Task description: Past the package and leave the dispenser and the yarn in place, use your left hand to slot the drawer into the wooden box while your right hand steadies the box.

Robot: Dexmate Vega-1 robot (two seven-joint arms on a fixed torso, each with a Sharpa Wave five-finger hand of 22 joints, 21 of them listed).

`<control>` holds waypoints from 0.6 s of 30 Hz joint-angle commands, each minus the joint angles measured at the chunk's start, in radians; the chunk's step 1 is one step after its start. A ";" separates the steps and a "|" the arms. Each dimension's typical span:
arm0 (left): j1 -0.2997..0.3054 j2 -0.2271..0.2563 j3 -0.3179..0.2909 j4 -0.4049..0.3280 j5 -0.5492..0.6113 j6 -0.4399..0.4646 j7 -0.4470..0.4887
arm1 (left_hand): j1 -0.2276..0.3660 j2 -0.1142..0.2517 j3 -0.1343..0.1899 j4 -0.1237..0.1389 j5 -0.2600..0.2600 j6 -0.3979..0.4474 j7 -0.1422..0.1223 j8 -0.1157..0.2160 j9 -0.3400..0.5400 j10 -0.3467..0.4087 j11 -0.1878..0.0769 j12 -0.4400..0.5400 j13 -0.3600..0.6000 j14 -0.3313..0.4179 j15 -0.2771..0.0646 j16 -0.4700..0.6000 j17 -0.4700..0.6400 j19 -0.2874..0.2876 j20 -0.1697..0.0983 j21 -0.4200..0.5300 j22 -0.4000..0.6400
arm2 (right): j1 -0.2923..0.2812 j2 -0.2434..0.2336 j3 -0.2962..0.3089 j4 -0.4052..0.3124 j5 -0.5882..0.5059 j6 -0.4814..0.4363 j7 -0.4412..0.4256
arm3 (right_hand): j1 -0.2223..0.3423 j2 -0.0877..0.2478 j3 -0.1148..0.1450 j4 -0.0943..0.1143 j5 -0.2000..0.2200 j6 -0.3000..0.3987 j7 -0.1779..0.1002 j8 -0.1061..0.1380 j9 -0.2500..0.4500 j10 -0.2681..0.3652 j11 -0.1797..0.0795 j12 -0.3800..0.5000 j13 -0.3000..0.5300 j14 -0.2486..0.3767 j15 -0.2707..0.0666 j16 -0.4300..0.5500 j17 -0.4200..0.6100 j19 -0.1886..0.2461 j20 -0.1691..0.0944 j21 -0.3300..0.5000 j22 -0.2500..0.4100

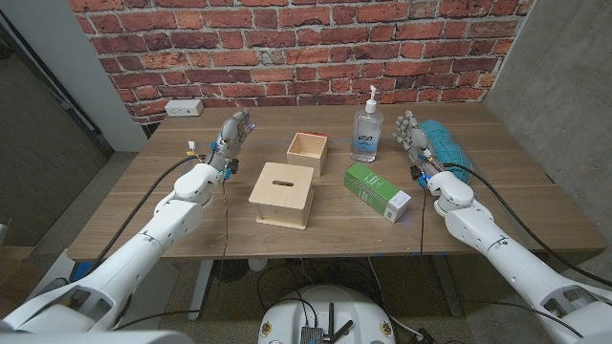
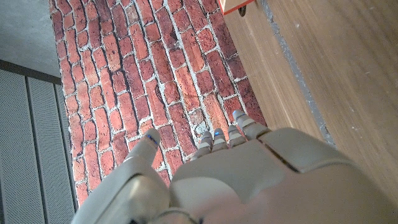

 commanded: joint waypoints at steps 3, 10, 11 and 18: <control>-0.015 0.070 0.007 -0.064 0.040 0.042 -0.013 | 0.024 0.031 0.011 -0.032 -0.001 0.026 -0.008 0.012 0.006 0.021 -0.010 0.008 0.003 0.019 -0.010 0.005 0.003 0.020 -0.030 0.007 0.002 | -0.027 -0.009 0.004 -0.041 -0.010 -0.008 -0.033 | -0.007 0.015 0.009 0.001 0.007 0.010 0.006 0.008 0.003 0.007 0.002 0.009 0.001 0.008 -0.034 0.007 -0.003 0.001 -0.030 0.005 0.004; -0.017 0.113 0.002 -0.103 0.049 0.087 -0.022 | 0.044 0.029 0.022 -0.060 -0.004 0.039 -0.013 0.014 0.006 0.028 -0.010 0.007 0.003 0.028 -0.011 0.004 0.002 0.025 -0.032 0.007 0.002 | -0.027 0.000 -0.001 -0.038 -0.011 -0.007 -0.034 | -0.008 0.016 0.011 0.000 0.008 0.011 0.007 0.008 0.003 0.008 0.001 0.009 0.001 0.009 -0.035 0.007 -0.006 0.001 -0.030 0.006 0.003; -0.019 0.117 0.002 -0.105 0.051 0.090 -0.025 | 0.046 0.029 0.023 -0.063 -0.004 0.041 -0.014 0.014 0.006 0.029 -0.010 0.007 0.003 0.029 -0.011 0.003 0.002 0.025 -0.032 0.006 0.002 | -0.027 0.001 -0.001 -0.037 -0.010 -0.005 -0.034 | -0.008 0.016 0.012 0.000 0.008 0.012 0.007 0.009 0.003 0.008 0.001 0.009 0.001 0.010 -0.034 0.007 -0.007 0.002 -0.030 0.006 0.003; -0.055 0.164 0.016 -0.130 0.090 0.136 -0.049 | 0.099 0.022 0.047 -0.129 -0.001 0.062 -0.026 0.018 0.007 0.044 -0.024 0.006 0.003 0.042 -0.023 0.002 0.003 0.034 -0.039 0.005 0.001 | -0.021 0.009 -0.004 -0.030 -0.013 0.000 -0.035 | -0.009 0.016 0.014 -0.001 0.008 0.016 0.008 0.010 0.003 0.009 0.002 0.010 0.001 0.012 -0.032 0.008 -0.010 0.002 -0.029 0.007 0.003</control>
